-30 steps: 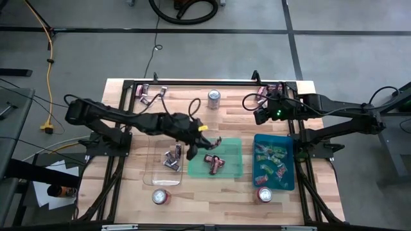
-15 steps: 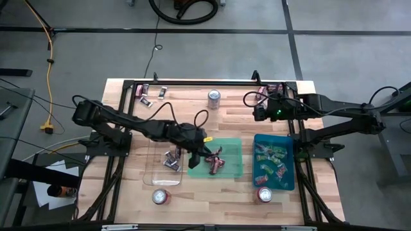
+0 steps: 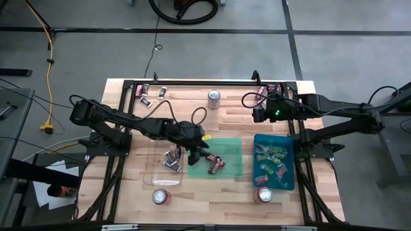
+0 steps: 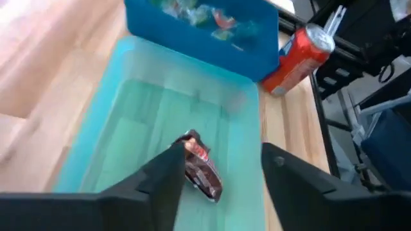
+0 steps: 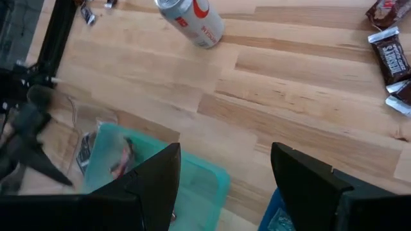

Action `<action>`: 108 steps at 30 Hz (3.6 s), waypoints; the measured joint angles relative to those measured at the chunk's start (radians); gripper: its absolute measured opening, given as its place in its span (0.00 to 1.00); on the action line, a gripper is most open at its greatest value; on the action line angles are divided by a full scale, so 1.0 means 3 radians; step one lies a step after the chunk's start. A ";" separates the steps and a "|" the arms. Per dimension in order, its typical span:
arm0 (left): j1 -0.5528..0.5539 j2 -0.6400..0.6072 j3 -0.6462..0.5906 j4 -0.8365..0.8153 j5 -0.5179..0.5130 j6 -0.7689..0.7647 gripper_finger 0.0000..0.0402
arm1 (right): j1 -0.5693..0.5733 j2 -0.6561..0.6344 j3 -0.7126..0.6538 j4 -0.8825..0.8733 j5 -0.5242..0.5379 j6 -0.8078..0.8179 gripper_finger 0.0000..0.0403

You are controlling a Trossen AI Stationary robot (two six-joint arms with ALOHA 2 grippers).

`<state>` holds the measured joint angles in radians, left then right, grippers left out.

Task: Organize candy in baskets
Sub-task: Put the brown chocolate bar into the green bin

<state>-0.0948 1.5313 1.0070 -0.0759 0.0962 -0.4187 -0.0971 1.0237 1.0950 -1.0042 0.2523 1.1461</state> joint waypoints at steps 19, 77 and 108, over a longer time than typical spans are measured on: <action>0.1687 -0.1935 -0.0010 -0.0947 -0.0309 0.0394 0.60 | -0.0001 0.0002 0.0000 -0.0025 -0.0024 0.0214 0.59; 0.2441 -0.2792 -0.1460 0.0468 -0.0334 -0.0648 0.60 | -0.2792 0.1799 -0.1170 0.2457 -0.0430 -0.0204 0.59; 0.2463 -0.2802 -0.1459 0.0695 -0.0254 -0.0309 0.60 | -0.1910 0.0428 -0.0807 0.3001 -0.1470 -0.2243 0.04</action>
<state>0.6441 0.6907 0.5694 0.1326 0.0201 -0.5115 -0.6700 1.1520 0.8528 -0.1038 -0.1886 0.4731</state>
